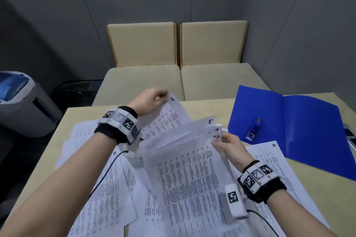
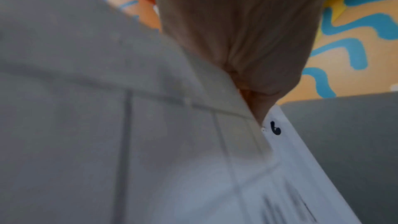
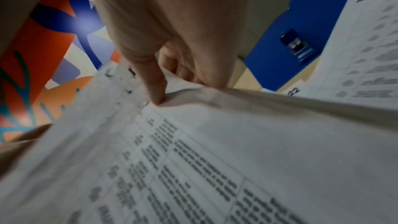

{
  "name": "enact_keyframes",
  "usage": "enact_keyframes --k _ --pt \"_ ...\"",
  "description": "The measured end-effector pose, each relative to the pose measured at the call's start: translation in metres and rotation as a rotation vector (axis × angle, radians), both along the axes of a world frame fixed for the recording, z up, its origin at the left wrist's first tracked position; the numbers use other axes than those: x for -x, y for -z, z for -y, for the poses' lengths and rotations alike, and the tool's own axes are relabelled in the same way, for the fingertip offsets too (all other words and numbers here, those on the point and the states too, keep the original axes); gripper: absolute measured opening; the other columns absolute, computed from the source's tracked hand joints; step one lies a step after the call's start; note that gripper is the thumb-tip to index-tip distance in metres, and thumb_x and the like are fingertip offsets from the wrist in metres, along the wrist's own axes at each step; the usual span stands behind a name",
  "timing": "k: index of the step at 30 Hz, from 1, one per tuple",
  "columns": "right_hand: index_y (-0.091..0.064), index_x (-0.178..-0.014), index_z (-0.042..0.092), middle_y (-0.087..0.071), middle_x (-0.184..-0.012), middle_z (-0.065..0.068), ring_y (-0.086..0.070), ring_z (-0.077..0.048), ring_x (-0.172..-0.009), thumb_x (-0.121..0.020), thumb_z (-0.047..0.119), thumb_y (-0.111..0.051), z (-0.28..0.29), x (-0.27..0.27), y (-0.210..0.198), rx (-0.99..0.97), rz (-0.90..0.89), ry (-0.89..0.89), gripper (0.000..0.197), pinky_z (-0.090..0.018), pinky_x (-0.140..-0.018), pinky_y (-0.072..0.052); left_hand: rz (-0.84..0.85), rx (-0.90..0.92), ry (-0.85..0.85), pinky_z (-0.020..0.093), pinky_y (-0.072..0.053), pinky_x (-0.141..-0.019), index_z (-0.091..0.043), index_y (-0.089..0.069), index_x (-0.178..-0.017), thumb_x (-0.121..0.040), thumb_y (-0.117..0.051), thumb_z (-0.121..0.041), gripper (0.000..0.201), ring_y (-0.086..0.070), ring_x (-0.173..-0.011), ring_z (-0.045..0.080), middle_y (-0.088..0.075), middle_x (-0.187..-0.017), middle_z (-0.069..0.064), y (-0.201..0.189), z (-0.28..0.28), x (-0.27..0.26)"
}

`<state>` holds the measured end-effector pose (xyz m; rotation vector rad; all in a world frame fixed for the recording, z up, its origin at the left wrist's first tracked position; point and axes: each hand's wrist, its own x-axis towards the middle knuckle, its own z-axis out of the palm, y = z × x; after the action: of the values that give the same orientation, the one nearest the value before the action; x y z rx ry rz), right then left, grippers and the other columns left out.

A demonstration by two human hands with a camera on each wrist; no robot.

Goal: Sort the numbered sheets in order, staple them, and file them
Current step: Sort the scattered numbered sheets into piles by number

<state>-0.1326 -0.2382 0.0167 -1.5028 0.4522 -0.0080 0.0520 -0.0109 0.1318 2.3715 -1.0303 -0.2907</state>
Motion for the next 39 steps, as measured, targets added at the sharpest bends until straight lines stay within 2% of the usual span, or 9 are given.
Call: enact_keyframes --k 5,8,15,19,21,28,35,37,39 --pt "-0.059 -0.104 0.004 -0.071 -0.089 -0.004 -0.070 -0.007 -0.073 -0.086 -0.011 -0.053 -0.017 -0.003 0.015 0.019 -0.102 -0.004 0.024 -0.020 -0.066 -0.055 -0.180 -0.059 0.047 0.033 -0.044 -0.081 -0.003 -0.063 -0.096 -0.097 -0.049 -0.018 0.020 -0.058 -0.087 0.024 -0.066 -0.093 0.009 0.063 0.016 0.018" --pt "-0.060 -0.113 0.008 -0.069 -0.108 -0.011 -0.066 -0.021 -0.102 -0.082 0.002 -0.060 -0.022 -0.001 0.031 0.117 -0.159 -0.055 0.032 -0.035 -0.093 -0.052 -0.275 -0.085 0.066 0.032 -0.042 -0.080 -0.005 -0.063 -0.095 -0.096 -0.049 -0.018 0.019 -0.051 -0.081 0.017 -0.060 -0.085 0.001 0.093 0.022 0.023" --pt "-0.066 -0.086 0.015 -0.072 -0.096 -0.015 -0.066 -0.033 -0.099 -0.079 -0.001 -0.062 -0.026 0.001 0.046 0.222 -0.262 -0.068 0.019 -0.044 -0.090 -0.052 -0.478 -0.122 -0.002 0.030 -0.041 -0.078 -0.020 -0.059 -0.084 -0.096 -0.051 -0.027 0.016 -0.051 -0.080 0.016 -0.057 -0.084 0.001 0.123 0.024 0.025" --pt "-0.064 -0.084 0.024 -0.072 -0.097 -0.008 -0.067 -0.027 -0.096 -0.074 0.002 -0.067 -0.027 0.000 0.054 0.244 -0.310 -0.059 0.024 -0.046 -0.093 -0.052 -0.605 -0.158 -0.041 0.030 -0.047 -0.075 -0.015 -0.066 -0.094 -0.080 -0.070 -0.043 0.032 -0.059 -0.077 0.015 -0.066 -0.087 0.002 0.130 0.021 0.031" --pt "-0.064 -0.084 0.024 -0.072 -0.097 -0.008 -0.067 -0.026 -0.097 -0.070 0.006 -0.071 -0.026 -0.002 0.059 0.235 -0.321 -0.055 0.024 -0.048 -0.093 -0.052 -0.592 -0.199 -0.055 0.031 -0.051 -0.075 -0.017 -0.067 -0.089 -0.072 -0.078 -0.039 0.030 -0.063 -0.077 0.016 -0.069 -0.088 0.000 0.137 0.020 0.033" --pt "-0.062 -0.080 0.017 -0.072 -0.090 -0.013 -0.068 -0.031 -0.091 -0.050 0.028 -0.079 -0.020 -0.003 0.080 0.210 -0.359 -0.051 0.037 -0.050 -0.089 -0.054 -0.527 -0.228 -0.100 0.032 -0.052 -0.078 -0.017 -0.064 -0.083 -0.080 -0.073 -0.019 0.009 -0.061 -0.076 0.019 -0.065 -0.084 0.002 0.149 0.019 0.035" --pt "-0.067 -0.086 0.018 -0.072 -0.097 -0.008 -0.068 -0.026 -0.095 -0.073 0.003 -0.074 -0.026 -0.008 0.066 0.216 -0.378 -0.084 0.021 -0.048 -0.094 -0.051 -0.587 -0.194 -0.089 0.032 -0.051 -0.077 -0.019 -0.063 -0.081 -0.080 -0.072 -0.015 0.010 -0.061 -0.078 0.020 -0.064 -0.082 0.001 0.151 0.023 0.032" --pt "-0.069 -0.083 0.014 -0.072 -0.088 -0.005 -0.068 -0.023 -0.088 -0.070 0.013 -0.074 -0.025 -0.009 0.072 0.274 -0.404 -0.116 0.013 -0.050 -0.092 -0.051 -0.619 -0.169 -0.092 0.030 -0.050 -0.075 -0.018 -0.064 -0.085 -0.078 -0.073 -0.016 0.011 -0.062 -0.080 0.021 -0.064 -0.081 -0.001 0.150 0.024 0.032" --pt "-0.069 -0.081 0.018 -0.072 -0.084 0.000 -0.066 -0.021 -0.087 -0.061 0.032 -0.071 -0.019 -0.009 0.080 0.315 -0.419 -0.132 0.025 -0.050 -0.093 -0.048 -0.612 -0.181 -0.108 0.028 -0.049 -0.071 -0.016 -0.066 -0.086 -0.076 -0.076 -0.030 0.019 -0.063 -0.078 0.020 -0.065 -0.078 -0.004 0.151 0.021 0.031"
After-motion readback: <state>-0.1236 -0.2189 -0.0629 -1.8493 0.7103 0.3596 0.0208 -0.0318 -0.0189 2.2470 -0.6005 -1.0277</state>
